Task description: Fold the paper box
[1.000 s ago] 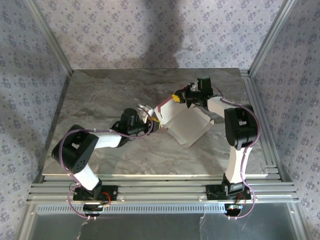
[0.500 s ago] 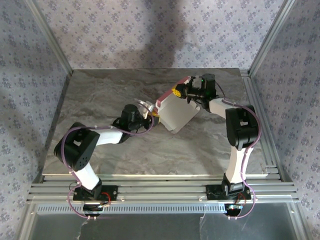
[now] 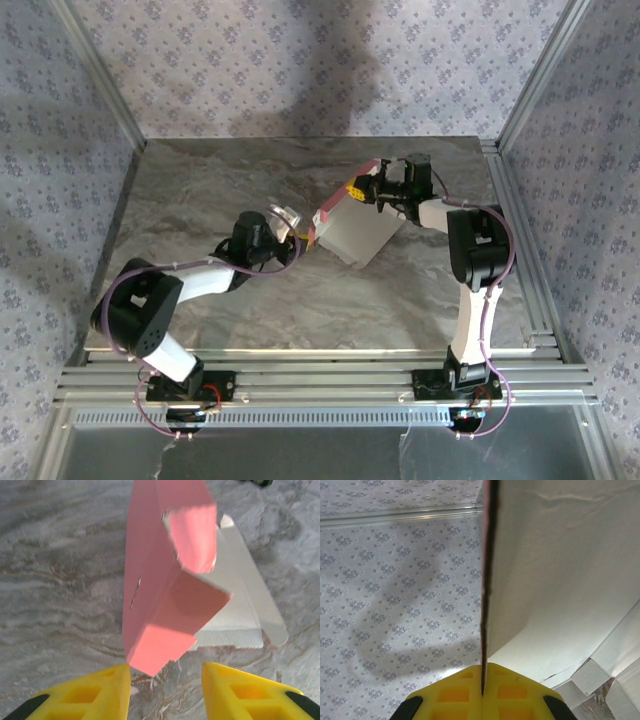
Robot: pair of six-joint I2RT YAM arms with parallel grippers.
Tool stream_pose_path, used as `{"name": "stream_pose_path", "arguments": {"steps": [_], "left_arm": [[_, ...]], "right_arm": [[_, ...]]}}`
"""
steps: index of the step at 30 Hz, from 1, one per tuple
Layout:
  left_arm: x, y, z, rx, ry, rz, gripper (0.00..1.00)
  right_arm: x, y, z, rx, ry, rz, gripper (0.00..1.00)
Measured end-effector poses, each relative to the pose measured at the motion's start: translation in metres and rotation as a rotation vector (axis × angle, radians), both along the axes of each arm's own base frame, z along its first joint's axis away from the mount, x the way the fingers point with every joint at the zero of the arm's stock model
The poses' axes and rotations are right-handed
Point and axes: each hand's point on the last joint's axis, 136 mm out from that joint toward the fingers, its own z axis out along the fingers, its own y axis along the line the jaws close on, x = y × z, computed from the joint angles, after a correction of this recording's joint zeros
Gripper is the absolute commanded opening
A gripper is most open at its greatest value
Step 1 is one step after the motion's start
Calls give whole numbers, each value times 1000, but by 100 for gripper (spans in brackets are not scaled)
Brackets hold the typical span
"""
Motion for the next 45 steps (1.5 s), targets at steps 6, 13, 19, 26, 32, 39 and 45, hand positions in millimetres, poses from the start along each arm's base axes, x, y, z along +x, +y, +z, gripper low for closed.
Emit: {"name": "stream_pose_path", "arguments": {"steps": [6,13,19,26,32,39,45], "left_arm": [[3,4,-32,51,53,28,41],[23,-3,-14,28,-17,58,39],[35,-10,-5,13,-48,56,36],[39,-15,-11,14,-38,40,37],[40,-21,-7,3,-45,26,38],[42,-29,-5,-3,-48,14,39],[43,-30,-5,-5,-47,13,39]], "right_arm": [[1,3,2,9,-44,16,0],[2,5,-5,10,-47,21,0],[8,7,2,14,-68,23,0],[11,7,6,14,-70,21,0],[13,8,7,14,-71,20,0],[13,8,5,13,-67,21,0],[14,8,4,11,-65,15,0]]}}
